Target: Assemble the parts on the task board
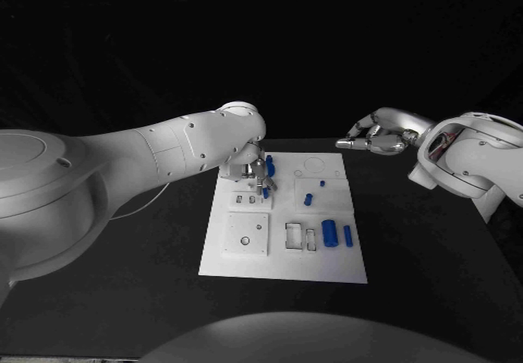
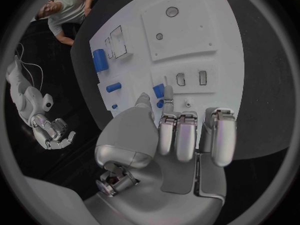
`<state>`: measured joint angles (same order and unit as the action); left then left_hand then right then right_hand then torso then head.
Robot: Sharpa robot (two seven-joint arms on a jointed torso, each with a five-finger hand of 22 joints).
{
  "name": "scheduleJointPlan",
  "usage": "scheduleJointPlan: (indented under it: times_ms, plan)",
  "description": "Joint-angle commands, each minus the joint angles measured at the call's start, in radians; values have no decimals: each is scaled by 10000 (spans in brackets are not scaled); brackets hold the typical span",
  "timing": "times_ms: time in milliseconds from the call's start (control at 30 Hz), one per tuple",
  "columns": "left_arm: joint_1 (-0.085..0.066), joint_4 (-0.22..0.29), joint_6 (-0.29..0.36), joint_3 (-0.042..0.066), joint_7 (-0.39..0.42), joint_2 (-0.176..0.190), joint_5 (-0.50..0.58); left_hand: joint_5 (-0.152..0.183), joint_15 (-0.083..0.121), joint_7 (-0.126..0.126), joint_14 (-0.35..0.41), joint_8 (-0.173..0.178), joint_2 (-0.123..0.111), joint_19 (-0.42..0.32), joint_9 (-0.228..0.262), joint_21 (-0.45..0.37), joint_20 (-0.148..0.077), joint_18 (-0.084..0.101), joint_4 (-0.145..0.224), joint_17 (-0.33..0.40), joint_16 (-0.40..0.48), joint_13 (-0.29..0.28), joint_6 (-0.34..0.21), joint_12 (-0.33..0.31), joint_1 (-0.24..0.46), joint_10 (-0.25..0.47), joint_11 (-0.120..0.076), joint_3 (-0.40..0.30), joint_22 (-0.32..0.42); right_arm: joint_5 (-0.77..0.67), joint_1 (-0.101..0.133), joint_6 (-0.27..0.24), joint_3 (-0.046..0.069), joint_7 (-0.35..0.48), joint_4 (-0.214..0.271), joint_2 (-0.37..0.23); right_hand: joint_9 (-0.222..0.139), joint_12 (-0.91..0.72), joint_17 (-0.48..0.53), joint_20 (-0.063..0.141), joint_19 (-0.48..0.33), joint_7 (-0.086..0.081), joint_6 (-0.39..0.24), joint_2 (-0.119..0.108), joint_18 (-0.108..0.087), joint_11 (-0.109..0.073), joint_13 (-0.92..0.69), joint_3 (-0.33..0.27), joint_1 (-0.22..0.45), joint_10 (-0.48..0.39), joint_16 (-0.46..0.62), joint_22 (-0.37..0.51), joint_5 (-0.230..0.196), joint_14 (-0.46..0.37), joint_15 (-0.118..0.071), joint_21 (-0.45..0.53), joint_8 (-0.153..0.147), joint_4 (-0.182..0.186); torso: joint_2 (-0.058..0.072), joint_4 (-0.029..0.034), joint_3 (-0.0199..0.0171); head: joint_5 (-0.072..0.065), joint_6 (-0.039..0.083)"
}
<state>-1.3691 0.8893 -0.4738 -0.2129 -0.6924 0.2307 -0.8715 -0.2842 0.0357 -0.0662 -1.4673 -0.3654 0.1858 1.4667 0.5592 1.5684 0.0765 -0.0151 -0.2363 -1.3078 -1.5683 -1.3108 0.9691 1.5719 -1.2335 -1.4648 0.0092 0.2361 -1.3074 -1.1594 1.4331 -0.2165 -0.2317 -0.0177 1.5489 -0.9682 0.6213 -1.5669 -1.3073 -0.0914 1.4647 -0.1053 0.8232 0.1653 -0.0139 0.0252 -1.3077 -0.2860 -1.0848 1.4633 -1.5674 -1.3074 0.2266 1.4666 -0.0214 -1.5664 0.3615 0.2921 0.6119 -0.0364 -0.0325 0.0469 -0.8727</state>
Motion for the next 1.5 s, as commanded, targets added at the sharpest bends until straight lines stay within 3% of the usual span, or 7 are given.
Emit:
scheduleJointPlan:
  times_ms: [33, 767, 1200, 1500]
  plan:
    - [7, -10, -138, 8, 47, -47, 98, -66, 88, 0, -1035, 70, -12, 1041, 15, 24, -90, 151, 44, -2630, -25, -2600, 75, -11, -113, -1060, -90, -62, -2634, -12, -7, 184, -2, -24, 2, 2, -3, -39, -2635, -82, 929, -10, -47, 56, 97, 53, -2630, -71, -10, 1075, -34, -2579, 21, 1042, 74, 69, -64, 1, 2, -1, 6, -1, 1]
    - [111, -180, -202, 5, 44, -173, 90, -114, 123, 41, -1035, 351, -59, 1041, 83, 24, -118, 151, 329, -2630, -25, -2600, 180, -11, -480, -1060, -130, -448, -2634, -11, -7, 277, -2, -91, 53, -64, -1, -39, -2635, -81, 877, -9, -27, 64, 81, 55, -2630, -91, -16, 1075, -34, -2557, 25, 1042, 73, 113, -65, -14, -9, -5, 10, -41, 1]
    - [119, -208, -241, 3, 44, -182, 52, -302, 161, 90, -1035, 579, -211, 1041, 184, 24, -157, 151, 698, -2630, -25, -2600, 293, -11, -855, -1060, -172, -939, -2634, -11, -7, 348, -2, -140, 66, -96, 7, -39, -2635, -81, 802, -6, 22, 61, 57, 55, -2630, -115, -96, 1075, -34, -2526, 43, 1042, 73, 178, -62, -41, -16, 4, 13, -41, 1]
    - [120, -199, -254, 2, 46, -186, 21, -616, 205, 138, -1035, 673, -334, 1041, 335, 24, -198, 151, 893, -2630, -25, -2600, 412, -11, -971, -1060, -215, -1372, -2634, -11, -7, 400, -2, -176, 64, -105, 9, -39, -2635, -81, 767, -4, 39, 67, 46, 55, -2630, -121, -129, 1075, -34, -2511, 54, 1042, 72, 209, -62, -44, -15, 4, 16, -28, 1]
